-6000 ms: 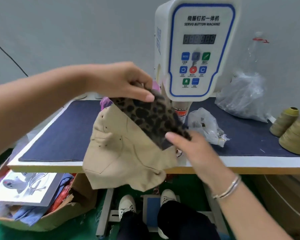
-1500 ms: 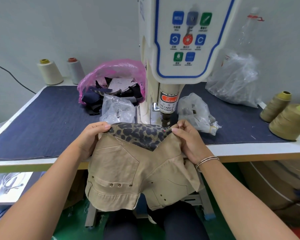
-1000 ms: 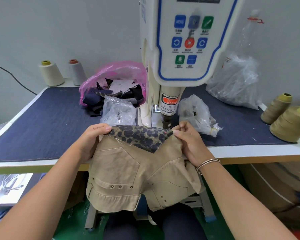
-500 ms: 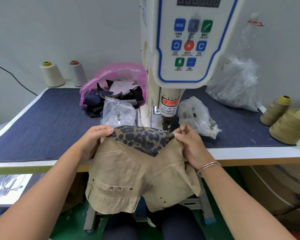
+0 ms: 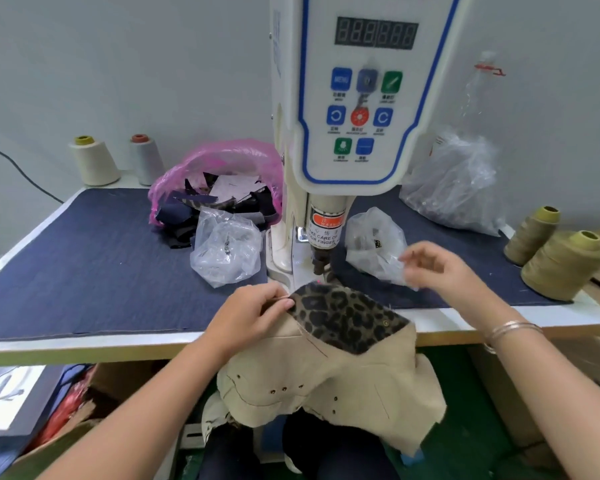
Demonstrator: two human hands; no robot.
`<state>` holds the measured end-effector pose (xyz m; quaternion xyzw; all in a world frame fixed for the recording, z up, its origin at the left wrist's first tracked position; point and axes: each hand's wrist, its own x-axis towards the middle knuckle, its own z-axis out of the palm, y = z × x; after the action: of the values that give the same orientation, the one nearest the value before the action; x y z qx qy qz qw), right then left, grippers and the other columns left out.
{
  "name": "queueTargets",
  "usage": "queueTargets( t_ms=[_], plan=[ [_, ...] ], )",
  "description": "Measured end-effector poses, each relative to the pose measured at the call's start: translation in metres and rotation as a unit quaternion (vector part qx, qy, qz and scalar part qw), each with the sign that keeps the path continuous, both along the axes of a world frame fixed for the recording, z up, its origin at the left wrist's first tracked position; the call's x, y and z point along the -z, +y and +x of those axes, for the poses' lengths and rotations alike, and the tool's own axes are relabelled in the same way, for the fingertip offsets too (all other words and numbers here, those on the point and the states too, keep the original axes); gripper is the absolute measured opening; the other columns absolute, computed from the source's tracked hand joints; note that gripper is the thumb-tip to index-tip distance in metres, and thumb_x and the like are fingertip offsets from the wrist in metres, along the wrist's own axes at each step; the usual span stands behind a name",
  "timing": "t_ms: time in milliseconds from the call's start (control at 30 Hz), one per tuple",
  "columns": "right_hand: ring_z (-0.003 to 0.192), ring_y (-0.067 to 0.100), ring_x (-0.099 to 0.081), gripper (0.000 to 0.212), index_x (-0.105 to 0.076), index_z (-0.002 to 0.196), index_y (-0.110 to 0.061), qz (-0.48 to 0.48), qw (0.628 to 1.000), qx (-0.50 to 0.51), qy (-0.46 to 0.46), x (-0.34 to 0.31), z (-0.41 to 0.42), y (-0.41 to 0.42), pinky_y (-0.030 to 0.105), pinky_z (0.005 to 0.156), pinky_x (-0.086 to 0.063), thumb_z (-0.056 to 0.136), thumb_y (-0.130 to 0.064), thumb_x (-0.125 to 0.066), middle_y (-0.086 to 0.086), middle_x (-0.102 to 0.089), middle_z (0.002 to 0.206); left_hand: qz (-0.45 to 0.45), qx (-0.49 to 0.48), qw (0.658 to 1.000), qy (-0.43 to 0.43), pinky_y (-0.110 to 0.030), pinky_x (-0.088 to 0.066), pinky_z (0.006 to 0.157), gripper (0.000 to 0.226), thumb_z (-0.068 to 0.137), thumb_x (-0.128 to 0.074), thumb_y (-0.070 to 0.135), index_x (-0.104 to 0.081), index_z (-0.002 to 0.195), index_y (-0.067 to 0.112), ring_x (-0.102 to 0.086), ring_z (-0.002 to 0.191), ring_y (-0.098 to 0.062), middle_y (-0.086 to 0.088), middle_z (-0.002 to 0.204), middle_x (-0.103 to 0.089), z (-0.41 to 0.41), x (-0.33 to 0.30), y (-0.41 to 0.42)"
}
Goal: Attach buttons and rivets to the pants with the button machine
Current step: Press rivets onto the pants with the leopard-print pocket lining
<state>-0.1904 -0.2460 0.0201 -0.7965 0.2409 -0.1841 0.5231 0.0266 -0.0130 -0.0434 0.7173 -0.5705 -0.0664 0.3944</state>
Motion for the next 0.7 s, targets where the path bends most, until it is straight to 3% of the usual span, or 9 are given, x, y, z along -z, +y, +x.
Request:
queueTargets(
  t_ms=[67,100,167,233,367,467,600,700],
  plan=[
    [0.068,0.008,-0.055,0.011,-0.068,0.087,-0.017,-0.108,0.992,0.067,0.027,-0.013,0.027,-0.009,0.022,0.064,-0.047,0.091,-0.023,-0.060,-0.003,-0.060,0.072,0.009,-0.011,0.999,-0.042,-0.029,-0.041,0.059,0.022,0.092,-0.053,0.034,-0.059,0.078,0.019,-0.052,0.061,-0.012,0.006,0.065,-0.059,0.002,0.005,0.001],
    [0.071,0.011,-0.055,0.018,-0.070,0.086,-0.018,-0.180,0.976,0.078,0.089,-0.016,0.042,-0.013,0.025,0.066,-0.045,0.093,-0.028,-0.056,-0.003,-0.061,0.074,0.014,-0.015,0.998,-0.066,-0.028,-0.039,0.057,0.023,0.092,-0.050,0.036,-0.059,0.079,0.019,-0.051,0.061,-0.012,0.006,0.064,-0.059,0.003,0.007,0.003],
    [0.082,0.020,-0.057,0.026,-0.070,0.091,-0.022,-0.318,0.914,0.067,0.243,-0.018,0.070,-0.018,0.032,0.070,-0.044,0.097,-0.029,-0.046,0.000,-0.064,0.088,0.017,-0.020,0.992,-0.124,-0.021,-0.033,0.056,0.026,0.093,-0.046,0.037,-0.058,0.080,0.017,-0.048,0.059,-0.013,0.006,0.064,-0.058,0.001,0.010,0.004],
    [0.092,0.028,-0.059,0.029,-0.067,0.101,-0.019,-0.398,0.848,0.067,0.345,-0.014,0.092,-0.019,0.033,0.074,-0.043,0.098,-0.025,-0.039,0.008,-0.063,0.105,0.020,-0.022,0.987,-0.160,-0.013,-0.030,0.060,0.034,0.095,-0.038,0.040,-0.057,0.080,0.016,-0.048,0.058,-0.015,0.005,0.066,-0.058,-0.001,0.010,0.004],
    [0.107,0.028,-0.058,0.026,-0.061,0.116,-0.015,-0.432,0.777,0.085,0.450,-0.006,0.115,-0.018,0.035,0.080,-0.042,0.094,-0.019,-0.047,0.005,-0.059,0.117,0.027,-0.023,0.987,-0.155,-0.015,-0.028,0.063,0.032,0.096,-0.039,0.037,-0.056,0.082,0.014,-0.051,0.061,-0.018,0.004,0.069,-0.060,0.000,0.011,0.003],
    [0.116,0.026,-0.055,0.027,-0.058,0.119,-0.014,-0.396,0.775,0.092,0.484,-0.004,0.120,-0.016,0.033,0.089,-0.041,0.093,-0.020,-0.053,0.004,-0.059,0.122,0.027,-0.027,0.992,-0.121,-0.013,-0.028,0.062,0.026,0.092,-0.046,0.035,-0.056,0.080,0.014,-0.051,0.062,-0.018,0.005,0.067,-0.059,0.002,0.011,0.002],
    [0.118,0.027,-0.053,0.026,-0.059,0.118,-0.013,-0.424,0.758,0.073,0.491,-0.003,0.120,-0.011,0.034,0.092,-0.041,0.093,-0.018,-0.055,0.004,-0.057,0.125,0.033,-0.033,0.993,-0.106,-0.014,-0.027,0.059,0.021,0.089,-0.049,0.034,-0.053,0.077,0.018,-0.048,0.061,-0.015,0.009,0.064,-0.053,0.002,0.010,0.003],
    [0.126,0.026,-0.046,0.034,-0.052,0.129,-0.014,-0.397,0.753,0.060,0.521,-0.004,0.125,-0.013,0.034,0.098,-0.038,0.095,-0.021,-0.053,0.004,-0.050,0.135,0.038,-0.034,0.993,-0.110,-0.016,-0.028,0.059,0.020,0.089,-0.049,0.033,-0.053,0.077,0.018,-0.048,0.061,-0.015,0.011,0.063,-0.051,0.002,0.010,0.002]
  ],
)
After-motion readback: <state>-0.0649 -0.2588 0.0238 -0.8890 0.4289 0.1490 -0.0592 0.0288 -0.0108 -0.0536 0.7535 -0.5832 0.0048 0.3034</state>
